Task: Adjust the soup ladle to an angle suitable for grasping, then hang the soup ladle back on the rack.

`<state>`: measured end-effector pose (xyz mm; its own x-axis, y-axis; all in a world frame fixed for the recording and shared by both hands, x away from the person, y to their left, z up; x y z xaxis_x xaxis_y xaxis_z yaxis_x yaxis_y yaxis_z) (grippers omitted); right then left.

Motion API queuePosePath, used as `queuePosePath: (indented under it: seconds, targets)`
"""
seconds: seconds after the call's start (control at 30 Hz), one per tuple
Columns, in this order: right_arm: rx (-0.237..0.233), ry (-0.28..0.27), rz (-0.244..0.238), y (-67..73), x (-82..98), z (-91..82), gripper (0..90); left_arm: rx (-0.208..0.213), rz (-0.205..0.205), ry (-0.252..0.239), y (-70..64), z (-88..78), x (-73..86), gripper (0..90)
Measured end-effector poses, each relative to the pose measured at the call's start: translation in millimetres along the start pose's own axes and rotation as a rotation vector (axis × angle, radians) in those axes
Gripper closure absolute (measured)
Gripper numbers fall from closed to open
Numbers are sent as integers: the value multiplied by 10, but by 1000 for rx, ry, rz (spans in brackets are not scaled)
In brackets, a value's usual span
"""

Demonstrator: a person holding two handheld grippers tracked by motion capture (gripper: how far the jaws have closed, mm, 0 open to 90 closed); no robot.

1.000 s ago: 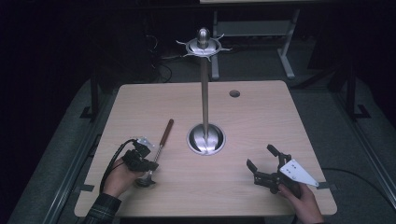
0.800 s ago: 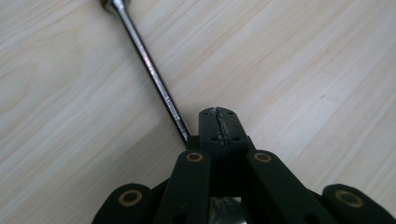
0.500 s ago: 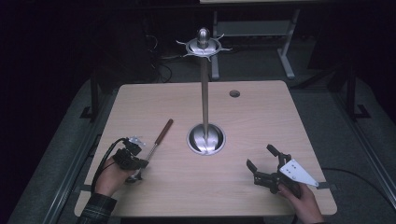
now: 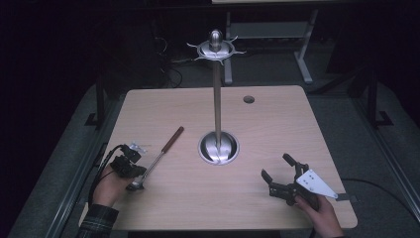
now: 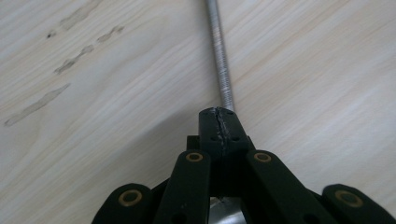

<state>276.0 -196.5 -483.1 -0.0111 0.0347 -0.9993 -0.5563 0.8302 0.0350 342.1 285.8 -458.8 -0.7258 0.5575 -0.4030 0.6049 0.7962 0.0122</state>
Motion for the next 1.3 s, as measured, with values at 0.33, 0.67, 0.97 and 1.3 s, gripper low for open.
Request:
queuePosePath:
  seconds: [0.33, 0.67, 0.97, 1.3]
  targets:
    - [2, 0, 4, -1, 0, 1, 63, 67, -15, -86, -52, -100, -186, 878]
    - [5, 6, 5, -2, -1, 3, 63, 97, -31, -74, 4, -52, -550, 698]
    - [5, 0, -1, -1, 0, 0, 63, 94, -21, -28, 87, 105, -916, 613]
    - [0, 0, 4, -3, 0, 6, 63, 74, -18, 44, 139, 402, -1106, 578]
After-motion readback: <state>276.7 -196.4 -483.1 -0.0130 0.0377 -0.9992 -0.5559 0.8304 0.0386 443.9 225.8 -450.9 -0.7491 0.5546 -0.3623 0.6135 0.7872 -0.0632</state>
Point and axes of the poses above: each handheld gripper's, and its own axes: z roughly forward along the jaws, x roughly out of its underside, y roughly to its left, the point moved 3 cm from there along z, roughly forward along the jaws
